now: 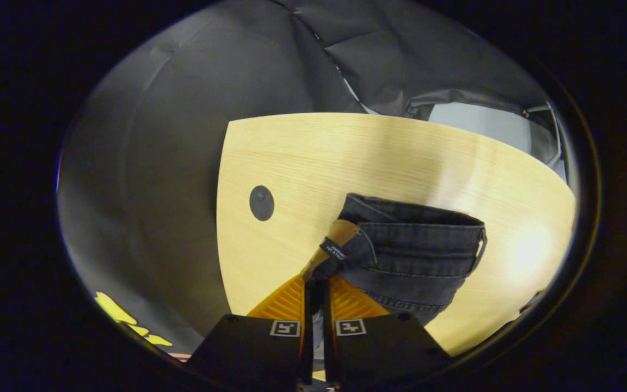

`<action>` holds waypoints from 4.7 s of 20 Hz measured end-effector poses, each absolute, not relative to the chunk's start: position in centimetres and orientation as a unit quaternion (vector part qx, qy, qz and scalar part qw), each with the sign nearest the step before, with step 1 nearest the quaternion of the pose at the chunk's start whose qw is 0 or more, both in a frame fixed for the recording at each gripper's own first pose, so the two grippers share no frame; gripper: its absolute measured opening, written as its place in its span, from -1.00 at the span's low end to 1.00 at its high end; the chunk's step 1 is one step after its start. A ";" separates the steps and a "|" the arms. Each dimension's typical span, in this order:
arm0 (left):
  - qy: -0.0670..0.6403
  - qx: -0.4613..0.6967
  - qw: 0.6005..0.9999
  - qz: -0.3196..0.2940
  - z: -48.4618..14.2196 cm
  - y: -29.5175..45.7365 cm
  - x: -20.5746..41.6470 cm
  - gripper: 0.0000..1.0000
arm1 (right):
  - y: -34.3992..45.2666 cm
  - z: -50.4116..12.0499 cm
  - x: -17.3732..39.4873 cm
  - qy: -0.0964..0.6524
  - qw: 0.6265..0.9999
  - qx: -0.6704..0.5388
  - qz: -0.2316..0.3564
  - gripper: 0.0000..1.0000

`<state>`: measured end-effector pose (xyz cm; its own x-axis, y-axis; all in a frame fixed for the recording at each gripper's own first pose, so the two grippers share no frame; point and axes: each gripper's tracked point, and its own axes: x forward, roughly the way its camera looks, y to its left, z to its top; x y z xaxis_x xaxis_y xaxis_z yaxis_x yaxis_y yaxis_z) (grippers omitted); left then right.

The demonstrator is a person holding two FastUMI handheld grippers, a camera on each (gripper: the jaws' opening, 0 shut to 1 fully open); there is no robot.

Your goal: Grasp the waist and the cuffs of the jeans and fold them to make the two legs overlap; first hold the waist and fold one-third of the jeans toward the cuffs, then hold the cuffs and fold the remaining one-third in the same direction to finish folding.

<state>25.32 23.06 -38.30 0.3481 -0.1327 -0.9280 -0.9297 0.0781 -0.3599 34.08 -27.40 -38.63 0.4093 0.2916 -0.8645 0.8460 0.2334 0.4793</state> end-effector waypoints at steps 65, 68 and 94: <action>0.280 -0.066 0.958 0.019 -12.2 -7.8 8.9 0.98 | -30.6 -44.0 29.7 0.334 0.902 0.240 -0.134 0.90; 0.280 -0.072 0.957 0.022 -12.3 -7.6 8.9 0.98 | -29.4 -44.4 29.9 0.347 0.904 0.219 -0.117 0.65; 0.201 -0.173 0.943 0.201 -10.5 11.4 -2.7 0.97 | 23.3 -24.3 30.9 0.317 0.921 0.066 0.218 -0.94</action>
<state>-2.66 11.44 -10.50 0.8384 0.3096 -0.4486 -0.4488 0.8592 -0.2456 30.90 23.27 -24.27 0.7041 0.4425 -0.5554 -0.3588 0.8966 0.2595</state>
